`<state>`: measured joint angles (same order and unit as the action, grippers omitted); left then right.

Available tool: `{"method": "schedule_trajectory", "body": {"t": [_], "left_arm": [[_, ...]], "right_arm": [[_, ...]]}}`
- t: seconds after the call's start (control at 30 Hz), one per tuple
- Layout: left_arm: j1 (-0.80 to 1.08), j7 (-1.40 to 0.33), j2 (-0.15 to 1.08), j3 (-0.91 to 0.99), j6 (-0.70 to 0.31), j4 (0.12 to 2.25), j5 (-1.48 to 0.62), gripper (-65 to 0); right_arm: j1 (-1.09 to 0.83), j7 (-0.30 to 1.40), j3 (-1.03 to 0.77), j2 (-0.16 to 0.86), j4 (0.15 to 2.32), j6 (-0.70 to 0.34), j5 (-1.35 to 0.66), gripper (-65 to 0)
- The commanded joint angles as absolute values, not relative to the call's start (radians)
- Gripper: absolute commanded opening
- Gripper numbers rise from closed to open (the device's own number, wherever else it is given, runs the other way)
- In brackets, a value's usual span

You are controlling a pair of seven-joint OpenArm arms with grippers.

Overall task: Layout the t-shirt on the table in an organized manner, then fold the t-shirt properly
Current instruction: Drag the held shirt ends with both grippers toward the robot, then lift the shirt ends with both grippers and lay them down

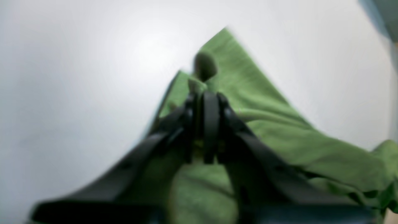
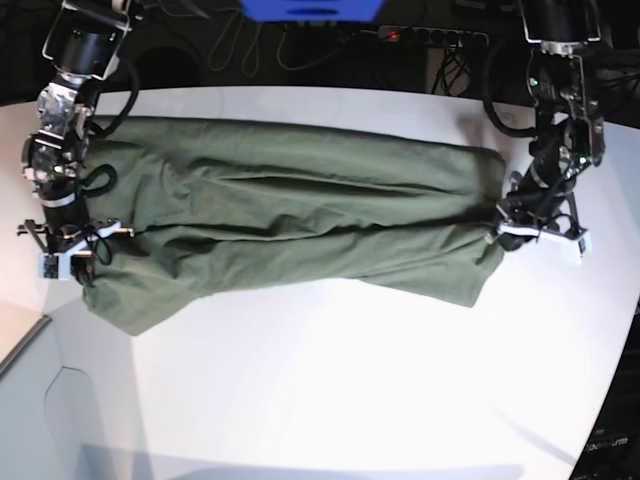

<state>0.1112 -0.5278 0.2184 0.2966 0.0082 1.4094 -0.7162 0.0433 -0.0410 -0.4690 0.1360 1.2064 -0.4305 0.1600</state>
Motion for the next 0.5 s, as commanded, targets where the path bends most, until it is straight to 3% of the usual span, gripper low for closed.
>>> {"method": "schedule_trajectory", "body": {"t": [0.0, 0.1, 0.47], "left_arm": [[0.096, -0.512, 0.228, 0.298, 0.001, 1.426, -0.727, -52.8], [0.096, -0.512, 0.228, 0.298, 0.001, 1.426, -0.727, -47.4], [0.042, -0.513, 0.236, 0.298, 0.001, 1.438, -0.727, -46.9]], "right_arm": [[0.059, -0.070, -0.469, 0.150, 1.222, -0.433, 0.150, -65.0], [0.061, -0.070, -0.469, 0.150, 1.222, -0.433, 0.150, -65.0], [0.128, -0.061, -0.472, 0.148, 1.184, -0.433, 0.150, -65.0]]}}
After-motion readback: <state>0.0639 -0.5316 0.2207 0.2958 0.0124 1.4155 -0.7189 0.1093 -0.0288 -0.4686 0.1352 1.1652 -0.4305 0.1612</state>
